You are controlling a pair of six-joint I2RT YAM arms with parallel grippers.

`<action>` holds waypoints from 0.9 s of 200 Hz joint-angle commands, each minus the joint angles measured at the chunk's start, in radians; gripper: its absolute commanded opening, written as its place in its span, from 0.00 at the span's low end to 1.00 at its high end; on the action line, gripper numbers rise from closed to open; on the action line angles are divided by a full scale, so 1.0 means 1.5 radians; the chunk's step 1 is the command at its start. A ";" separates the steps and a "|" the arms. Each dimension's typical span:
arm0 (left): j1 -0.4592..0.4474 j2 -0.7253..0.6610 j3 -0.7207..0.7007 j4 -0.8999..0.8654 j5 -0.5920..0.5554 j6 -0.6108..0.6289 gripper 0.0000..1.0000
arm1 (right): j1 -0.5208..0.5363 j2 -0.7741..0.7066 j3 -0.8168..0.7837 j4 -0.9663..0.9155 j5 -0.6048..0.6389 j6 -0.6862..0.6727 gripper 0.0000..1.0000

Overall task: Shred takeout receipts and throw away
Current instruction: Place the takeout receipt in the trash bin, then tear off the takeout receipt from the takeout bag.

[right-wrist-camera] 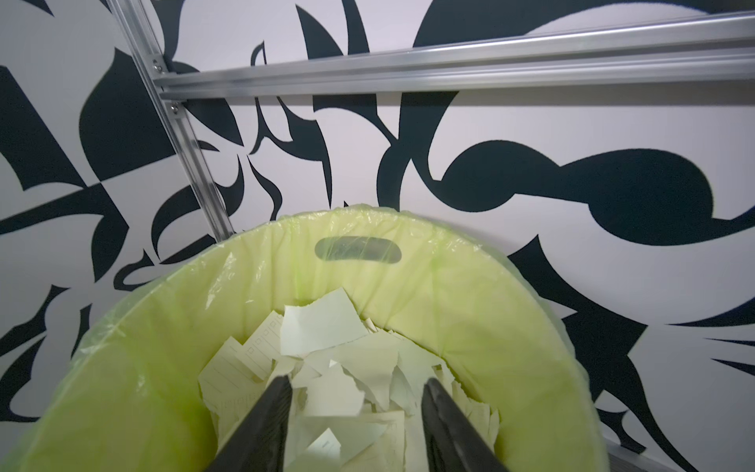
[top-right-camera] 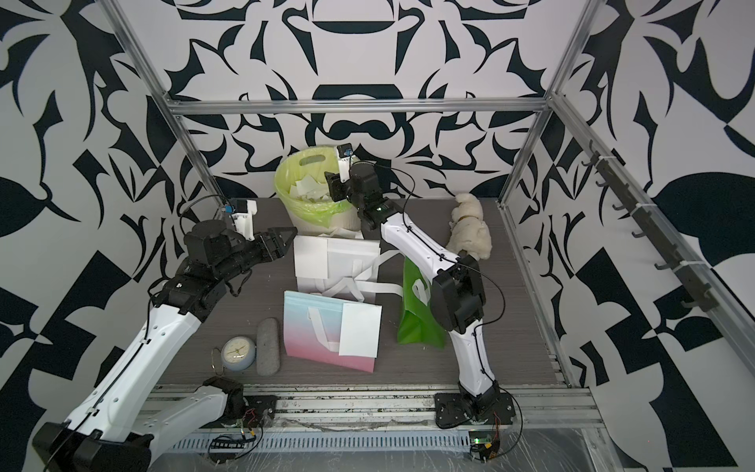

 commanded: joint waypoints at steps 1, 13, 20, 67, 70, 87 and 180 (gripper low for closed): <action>-0.011 -0.023 0.002 -0.024 0.015 0.024 0.70 | 0.006 -0.038 0.027 -0.008 0.001 -0.002 0.56; -0.024 -0.026 0.012 -0.044 0.011 0.044 0.69 | 0.011 -0.057 0.021 -0.019 0.001 -0.003 0.56; -0.034 -0.026 0.020 -0.060 0.009 0.059 0.69 | 0.015 -0.071 0.018 -0.033 0.004 -0.002 0.56; -0.137 -0.027 0.061 -0.147 -0.001 0.187 0.70 | 0.054 -0.252 -0.113 -0.092 0.023 0.016 0.52; -0.145 -0.027 0.065 -0.153 -0.001 0.195 0.70 | 0.057 -0.269 -0.130 -0.091 0.024 0.020 0.52; -0.194 -0.028 0.081 -0.185 -0.007 0.246 0.71 | 0.065 -0.372 -0.230 -0.091 0.024 0.053 0.52; -0.322 0.065 0.177 -0.410 -0.043 0.474 0.70 | 0.094 -0.832 -0.566 -0.293 0.008 0.268 0.50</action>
